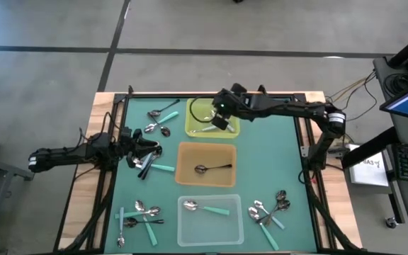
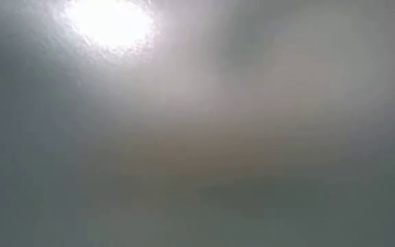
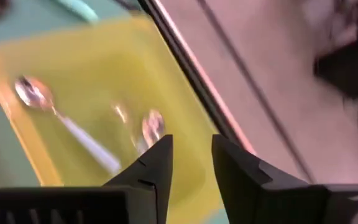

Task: Sort silverware by color (type)
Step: Put the black spoon into the orange bin

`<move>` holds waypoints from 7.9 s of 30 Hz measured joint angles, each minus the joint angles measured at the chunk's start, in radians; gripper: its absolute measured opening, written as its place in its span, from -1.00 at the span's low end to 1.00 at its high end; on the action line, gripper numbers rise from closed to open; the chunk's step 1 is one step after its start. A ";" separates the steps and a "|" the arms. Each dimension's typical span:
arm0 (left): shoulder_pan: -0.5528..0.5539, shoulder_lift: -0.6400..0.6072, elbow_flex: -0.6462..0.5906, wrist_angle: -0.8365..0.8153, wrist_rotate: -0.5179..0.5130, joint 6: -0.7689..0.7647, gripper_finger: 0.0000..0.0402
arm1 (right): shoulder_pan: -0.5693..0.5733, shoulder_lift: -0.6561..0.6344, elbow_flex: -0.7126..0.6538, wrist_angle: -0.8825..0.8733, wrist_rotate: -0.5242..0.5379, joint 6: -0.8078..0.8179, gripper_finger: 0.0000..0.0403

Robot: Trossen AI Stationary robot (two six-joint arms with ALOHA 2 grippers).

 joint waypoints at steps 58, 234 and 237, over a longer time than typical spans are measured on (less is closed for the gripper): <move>0.000 0.000 0.000 -0.001 0.000 0.000 -0.45 | 1.091 -0.004 -0.423 -0.262 -0.627 2.351 -0.54; 0.000 0.000 0.000 0.000 0.000 0.000 -0.45 | 1.169 0.164 -0.214 -0.151 -0.509 2.325 -0.55; 0.000 0.000 0.000 0.000 0.000 0.000 -0.45 | 1.173 0.164 -0.187 -0.153 -0.503 2.324 -0.55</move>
